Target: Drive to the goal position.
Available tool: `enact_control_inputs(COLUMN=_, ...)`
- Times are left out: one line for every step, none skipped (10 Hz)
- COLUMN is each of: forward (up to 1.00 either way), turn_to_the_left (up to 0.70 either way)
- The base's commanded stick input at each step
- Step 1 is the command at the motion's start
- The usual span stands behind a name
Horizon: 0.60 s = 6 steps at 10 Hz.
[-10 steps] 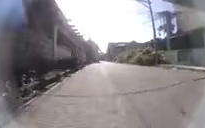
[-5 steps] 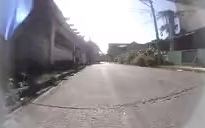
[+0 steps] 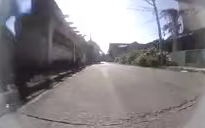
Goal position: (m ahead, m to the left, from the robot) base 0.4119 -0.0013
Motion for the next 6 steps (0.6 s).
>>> enact_control_inputs(forward=0.13, turn_to_the_left=0.0)
enact_control_inputs(forward=0.01, turn_to_the_left=0.0)
enact_control_inputs(forward=0.0, turn_to_the_left=0.0)
enact_control_inputs(forward=0.0, turn_to_the_left=0.0)
enact_control_inputs(forward=0.0, turn_to_the_left=0.0)
enact_control_inputs(forward=0.0, turn_to_the_left=0.0)
